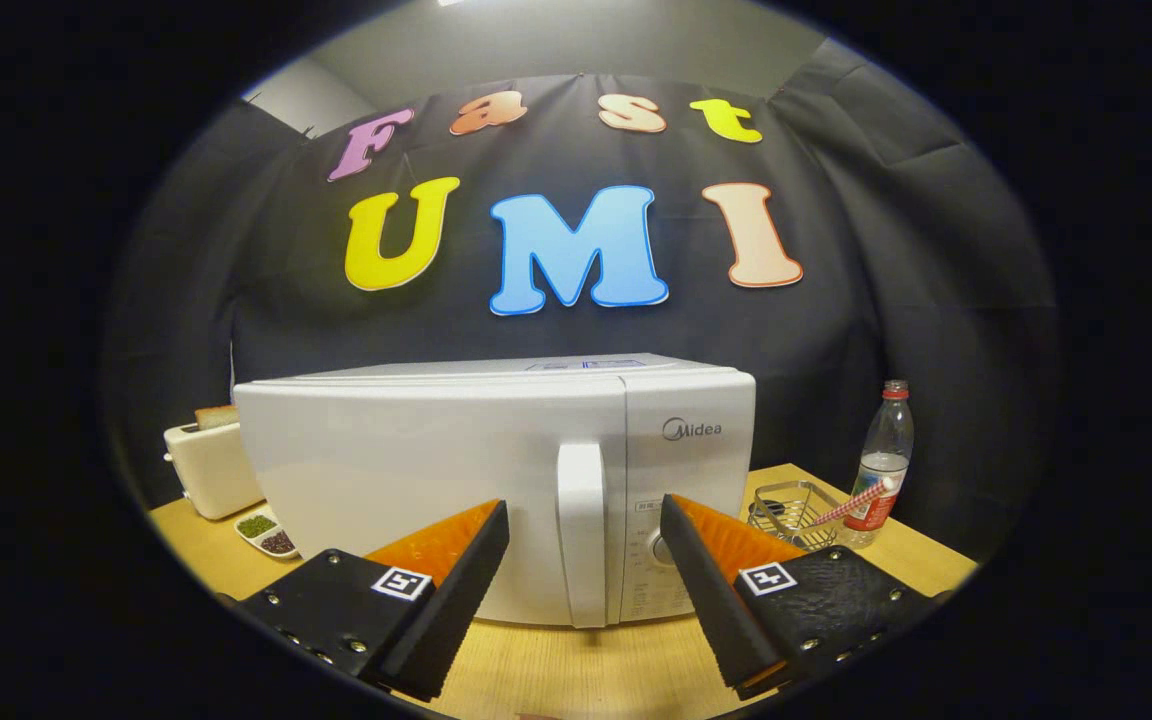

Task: Open the microwave, put the food inside, and close the microwave door.

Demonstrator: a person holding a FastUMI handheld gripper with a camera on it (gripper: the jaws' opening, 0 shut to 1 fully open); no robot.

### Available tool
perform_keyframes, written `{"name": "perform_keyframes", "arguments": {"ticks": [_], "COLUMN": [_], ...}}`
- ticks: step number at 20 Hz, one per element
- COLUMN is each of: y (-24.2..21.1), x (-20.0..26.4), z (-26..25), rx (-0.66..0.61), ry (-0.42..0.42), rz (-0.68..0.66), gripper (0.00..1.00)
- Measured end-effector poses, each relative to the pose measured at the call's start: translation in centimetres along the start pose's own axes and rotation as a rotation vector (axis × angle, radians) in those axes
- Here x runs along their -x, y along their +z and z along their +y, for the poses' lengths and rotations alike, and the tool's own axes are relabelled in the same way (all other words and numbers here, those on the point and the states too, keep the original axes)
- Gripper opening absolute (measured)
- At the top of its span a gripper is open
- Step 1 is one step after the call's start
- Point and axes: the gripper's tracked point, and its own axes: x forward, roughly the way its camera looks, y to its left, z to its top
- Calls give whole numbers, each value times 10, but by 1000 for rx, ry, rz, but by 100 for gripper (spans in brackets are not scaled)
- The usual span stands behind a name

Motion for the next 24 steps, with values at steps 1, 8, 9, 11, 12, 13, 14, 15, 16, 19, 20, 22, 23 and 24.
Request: {"name": "perform_keyframes", "arguments": {"ticks": [1, 8, 9, 11, 12, 13, 14, 15, 16, 19, 20, 22, 23, 24], "y": [-2, -13, -17, -16, -16, -18, -18, -18, -17, -22, -20, -21, -21, -22], "x": [-3, -15, -15, -14, -12, -13, -13, -12, -11, 5, 19, 46, 58, 71], "z": [0, -3, 0, -3, -3, 0, -1, -1, 0, 4, 7, 16, 21, 28], "rx": [3, 11, -15, -35, -33, -31, -43, -59, -74, -47, -33, -44, -42, -41], "ry": [2, -22, -17, -30, -29, -29, -32, -29, -34, -46, -44, -3, 23, 51], "rz": [-1, 9, 22, 29, 31, 42, 46, 57, 60, 64, 61, 63, 61, 58], "gripper": [96, 50, 40, 29, 27, 22, 15, 15, 11, 11, 11, 11, 11, 11]}}
